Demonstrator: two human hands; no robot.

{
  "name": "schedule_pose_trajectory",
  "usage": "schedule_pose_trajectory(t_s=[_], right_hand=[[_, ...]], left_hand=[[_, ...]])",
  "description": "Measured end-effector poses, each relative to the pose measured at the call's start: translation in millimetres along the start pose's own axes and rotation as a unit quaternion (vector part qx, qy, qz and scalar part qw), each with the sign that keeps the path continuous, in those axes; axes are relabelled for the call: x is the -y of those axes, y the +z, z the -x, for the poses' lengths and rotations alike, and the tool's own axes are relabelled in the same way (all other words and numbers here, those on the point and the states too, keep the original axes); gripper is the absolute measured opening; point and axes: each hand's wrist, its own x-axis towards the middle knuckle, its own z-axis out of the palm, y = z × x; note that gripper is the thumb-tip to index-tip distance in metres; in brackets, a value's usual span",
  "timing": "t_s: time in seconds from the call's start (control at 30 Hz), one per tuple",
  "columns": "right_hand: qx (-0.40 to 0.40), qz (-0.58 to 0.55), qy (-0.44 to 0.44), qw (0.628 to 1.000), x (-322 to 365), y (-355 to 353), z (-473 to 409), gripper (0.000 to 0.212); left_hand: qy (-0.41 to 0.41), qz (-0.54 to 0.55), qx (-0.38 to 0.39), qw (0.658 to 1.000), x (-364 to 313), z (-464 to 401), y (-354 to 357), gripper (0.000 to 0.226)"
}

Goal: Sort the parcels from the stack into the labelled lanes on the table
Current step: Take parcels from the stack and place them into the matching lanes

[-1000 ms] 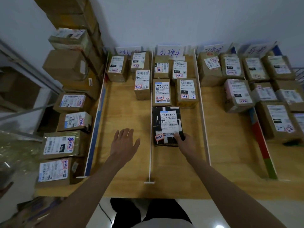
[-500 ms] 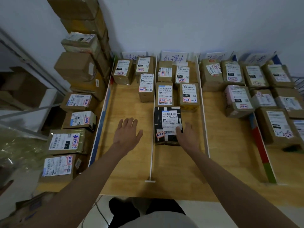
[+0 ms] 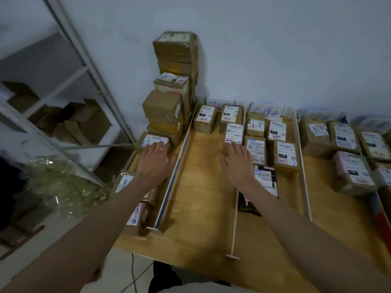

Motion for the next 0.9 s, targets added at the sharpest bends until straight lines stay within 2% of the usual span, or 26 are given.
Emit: schedule_pose_trajectory(t_s=[0.2, 0.47, 0.7, 0.9], right_hand=[[-0.007, 0.002, 0.002, 1.000, 66.6, 17.3, -38.2, 0.047], [0.008, -0.035, 0.097, 0.995, 144.9, 43.6, -122.0, 0.044], [0.027, -0.086, 0.168, 0.982, 187.4, 61.1, -202.5, 0.053], [0.070, -0.167, 0.206, 0.962, 194.6, 81.7, -252.8, 0.058]], left_hand=[[-0.007, -0.003, 0.012, 1.000, 84.3, -34.1, 1.8, 0.060], [0.006, 0.030, -0.002, 1.000, 168.1, -131.3, -5.3, 0.057], [0.045, 0.077, 0.005, 0.996, 189.6, -222.9, 10.3, 0.060], [0.031, 0.126, 0.034, 0.991, 182.4, -266.3, 21.6, 0.060]])
